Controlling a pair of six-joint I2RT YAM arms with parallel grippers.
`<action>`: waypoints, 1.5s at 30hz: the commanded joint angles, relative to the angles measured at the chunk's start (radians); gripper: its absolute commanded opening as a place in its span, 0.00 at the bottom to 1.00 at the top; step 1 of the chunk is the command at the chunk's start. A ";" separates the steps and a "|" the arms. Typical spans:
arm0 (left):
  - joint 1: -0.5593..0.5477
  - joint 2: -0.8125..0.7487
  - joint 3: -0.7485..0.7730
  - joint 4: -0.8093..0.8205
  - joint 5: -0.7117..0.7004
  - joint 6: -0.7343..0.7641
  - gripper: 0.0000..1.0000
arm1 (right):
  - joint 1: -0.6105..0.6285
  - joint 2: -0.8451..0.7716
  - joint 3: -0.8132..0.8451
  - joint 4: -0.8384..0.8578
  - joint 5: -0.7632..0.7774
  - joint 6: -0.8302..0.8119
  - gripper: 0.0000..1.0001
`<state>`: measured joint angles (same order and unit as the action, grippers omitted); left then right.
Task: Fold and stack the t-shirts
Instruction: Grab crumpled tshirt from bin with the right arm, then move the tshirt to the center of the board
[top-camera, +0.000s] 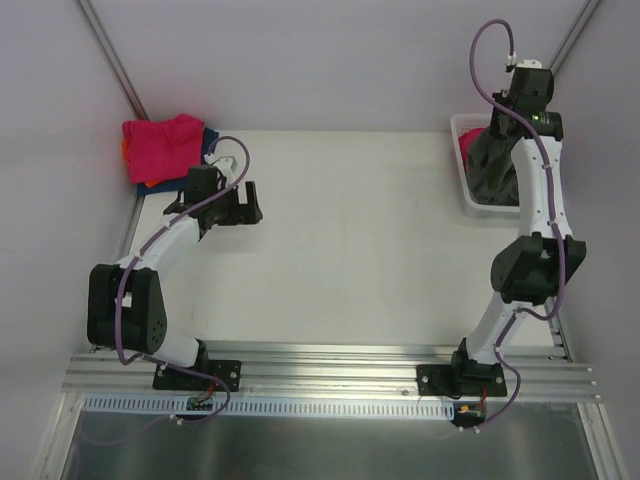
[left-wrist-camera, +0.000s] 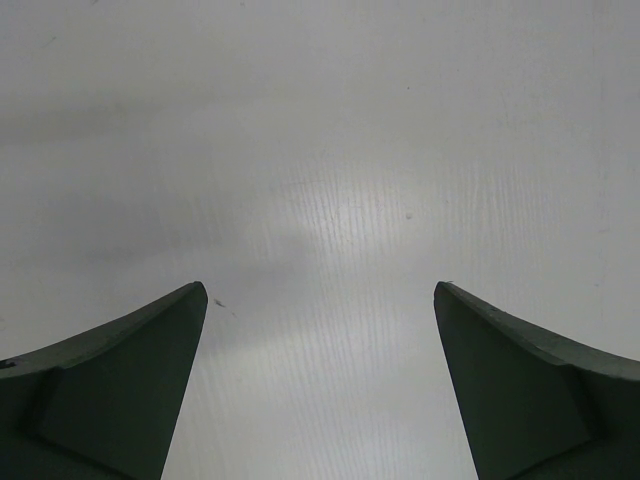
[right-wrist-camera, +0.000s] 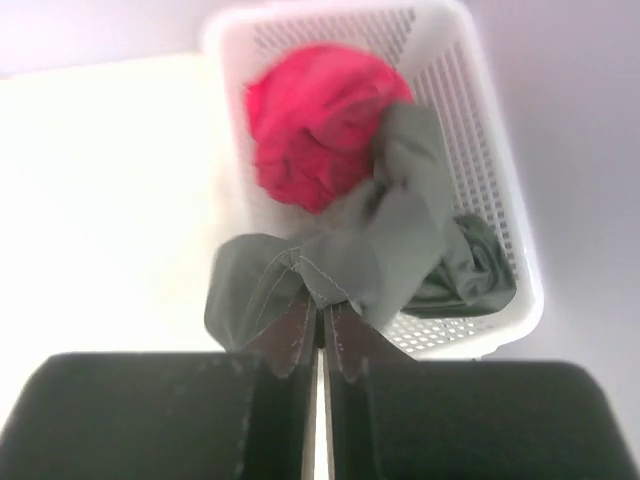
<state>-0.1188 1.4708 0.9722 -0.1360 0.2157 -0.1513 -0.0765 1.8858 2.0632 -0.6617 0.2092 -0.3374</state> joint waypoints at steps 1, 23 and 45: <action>-0.010 -0.078 0.000 0.006 0.008 0.006 0.99 | 0.033 -0.138 -0.018 -0.012 -0.095 -0.012 0.01; 0.065 -0.328 -0.156 0.006 -0.022 -0.131 0.99 | 0.691 -0.185 0.311 0.120 -0.235 -0.140 0.01; 0.337 -0.420 -0.167 -0.011 0.031 -0.205 0.99 | 0.627 -0.439 -0.173 0.180 -0.145 -0.088 0.15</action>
<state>0.2043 1.0714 0.7967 -0.1486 0.2264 -0.3420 0.5980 1.4979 1.9865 -0.4744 0.0383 -0.4847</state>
